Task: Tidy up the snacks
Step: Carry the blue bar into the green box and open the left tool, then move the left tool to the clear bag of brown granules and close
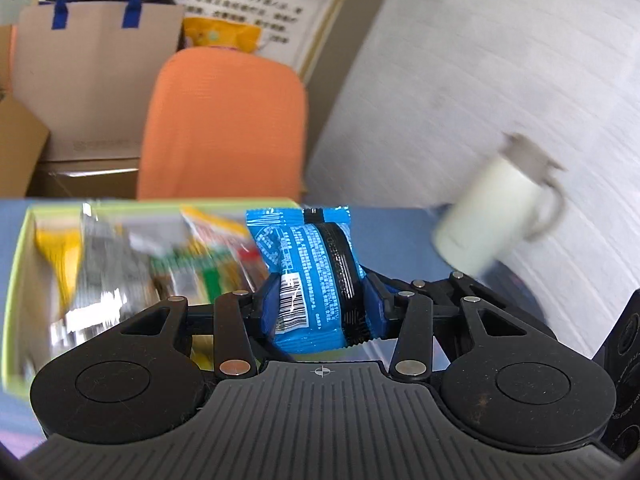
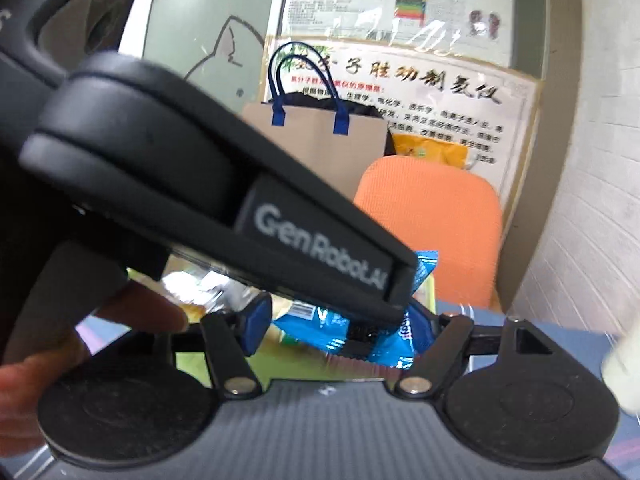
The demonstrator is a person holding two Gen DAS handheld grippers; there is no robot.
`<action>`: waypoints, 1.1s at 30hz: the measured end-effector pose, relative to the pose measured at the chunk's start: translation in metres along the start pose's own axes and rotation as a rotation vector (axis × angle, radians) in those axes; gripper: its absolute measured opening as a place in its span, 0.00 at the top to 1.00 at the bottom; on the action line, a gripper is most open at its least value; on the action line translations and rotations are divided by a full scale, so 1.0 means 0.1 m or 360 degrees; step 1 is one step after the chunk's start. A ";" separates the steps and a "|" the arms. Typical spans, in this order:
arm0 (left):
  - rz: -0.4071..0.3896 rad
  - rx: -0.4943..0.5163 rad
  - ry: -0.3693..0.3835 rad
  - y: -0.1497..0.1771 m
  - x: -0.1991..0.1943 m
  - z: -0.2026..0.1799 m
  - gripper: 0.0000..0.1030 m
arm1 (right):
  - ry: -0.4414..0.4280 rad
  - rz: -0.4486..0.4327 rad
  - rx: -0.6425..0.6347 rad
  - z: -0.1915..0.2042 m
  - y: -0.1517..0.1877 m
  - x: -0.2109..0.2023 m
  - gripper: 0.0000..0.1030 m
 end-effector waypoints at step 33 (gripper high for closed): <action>0.0217 0.0106 -0.0262 1.51 -0.42 0.60 0.45 | -0.0064 0.0356 -0.0022 0.32 1.34 -0.27 0.10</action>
Point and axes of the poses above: each gripper's, at about its wrist camera, not at the fingertips, and x roughly the way its jaws point, z to its left, y to its underside, the point moved 10 cm from there along x, roughly the way its jaws point, and after that the axes turned 14 degrees about x, right-handed, at the moved point
